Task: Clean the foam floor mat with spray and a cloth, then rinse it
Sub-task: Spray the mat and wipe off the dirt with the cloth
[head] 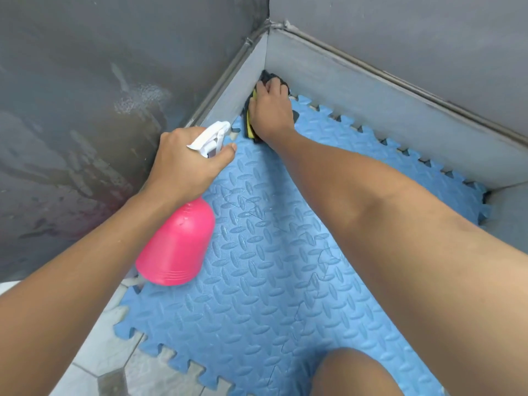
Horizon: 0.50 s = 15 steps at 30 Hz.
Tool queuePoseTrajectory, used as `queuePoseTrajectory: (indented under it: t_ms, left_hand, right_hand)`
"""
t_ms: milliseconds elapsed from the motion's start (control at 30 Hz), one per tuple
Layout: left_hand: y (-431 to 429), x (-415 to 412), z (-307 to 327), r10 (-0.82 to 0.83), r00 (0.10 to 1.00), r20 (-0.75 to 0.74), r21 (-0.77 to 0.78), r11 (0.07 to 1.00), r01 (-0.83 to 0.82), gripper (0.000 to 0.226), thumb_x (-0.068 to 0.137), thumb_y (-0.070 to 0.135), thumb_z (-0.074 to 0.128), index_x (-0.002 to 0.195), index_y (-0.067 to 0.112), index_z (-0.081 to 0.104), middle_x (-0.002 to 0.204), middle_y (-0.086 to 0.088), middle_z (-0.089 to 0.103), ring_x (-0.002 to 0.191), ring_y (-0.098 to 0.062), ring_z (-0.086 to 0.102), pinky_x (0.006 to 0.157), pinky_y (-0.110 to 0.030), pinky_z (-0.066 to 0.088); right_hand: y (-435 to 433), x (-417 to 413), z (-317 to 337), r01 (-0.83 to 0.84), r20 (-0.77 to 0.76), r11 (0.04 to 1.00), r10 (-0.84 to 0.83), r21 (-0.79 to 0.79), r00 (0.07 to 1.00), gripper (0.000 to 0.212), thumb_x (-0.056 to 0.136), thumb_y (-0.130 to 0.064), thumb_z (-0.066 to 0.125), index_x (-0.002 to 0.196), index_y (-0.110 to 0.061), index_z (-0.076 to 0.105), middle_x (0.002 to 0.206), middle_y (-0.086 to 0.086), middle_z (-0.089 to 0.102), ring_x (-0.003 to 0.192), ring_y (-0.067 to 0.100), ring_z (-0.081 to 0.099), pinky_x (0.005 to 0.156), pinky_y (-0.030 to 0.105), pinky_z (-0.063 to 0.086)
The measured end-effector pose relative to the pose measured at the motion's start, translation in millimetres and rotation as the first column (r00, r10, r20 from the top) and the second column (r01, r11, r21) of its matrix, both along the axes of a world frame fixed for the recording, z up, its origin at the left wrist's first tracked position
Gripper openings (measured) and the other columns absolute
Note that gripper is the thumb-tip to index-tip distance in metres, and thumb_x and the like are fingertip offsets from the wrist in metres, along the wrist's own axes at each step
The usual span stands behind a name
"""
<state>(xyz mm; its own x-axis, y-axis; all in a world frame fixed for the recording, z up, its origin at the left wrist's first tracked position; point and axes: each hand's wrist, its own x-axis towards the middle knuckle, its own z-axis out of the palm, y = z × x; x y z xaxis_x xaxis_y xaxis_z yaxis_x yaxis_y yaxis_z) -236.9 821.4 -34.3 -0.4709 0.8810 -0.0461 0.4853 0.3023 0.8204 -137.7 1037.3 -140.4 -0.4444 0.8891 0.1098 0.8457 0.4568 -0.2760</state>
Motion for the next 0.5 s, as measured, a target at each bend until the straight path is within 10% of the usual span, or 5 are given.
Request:
queuePoseTrajectory:
  t_ms: [233, 500]
  left_hand:
    - [-2, 4, 5, -0.032, 0.998, -0.055, -0.026, 0.999, 0.031, 0.051, 0.08, 0.054, 0.07, 0.077, 0.003, 0.066, 0.071, -0.022, 0.069, 0.071, -0.042, 0.069, 0.074, -0.053, 0.061]
    - [-5, 10, 15, 0.017, 0.996, 0.088, -0.038, 0.999, -0.013, 0.038, 0.08, 0.045, 0.074, 0.096, 0.011, 0.072, 0.074, -0.015, 0.075, 0.062, -0.027, 0.069, 0.083, -0.052, 0.063]
  right_hand:
    - [-69, 82, 0, -0.436, -0.09, 0.893, 0.446, 0.115, 0.89, 0.042, 0.101, -0.034, 0.05, 0.135, -0.013, 0.06, 0.112, 0.011, 0.056, 0.095, 0.029, 0.054, 0.079, 0.037, 0.046]
    - [-48, 311, -6, 0.269, -0.051, 0.956, -0.265, 0.113, 0.963, 0.039, 0.101, -0.035, 0.044, 0.133, -0.018, 0.061, 0.11, 0.018, 0.054, 0.099, 0.036, 0.053, 0.084, 0.042, 0.048]
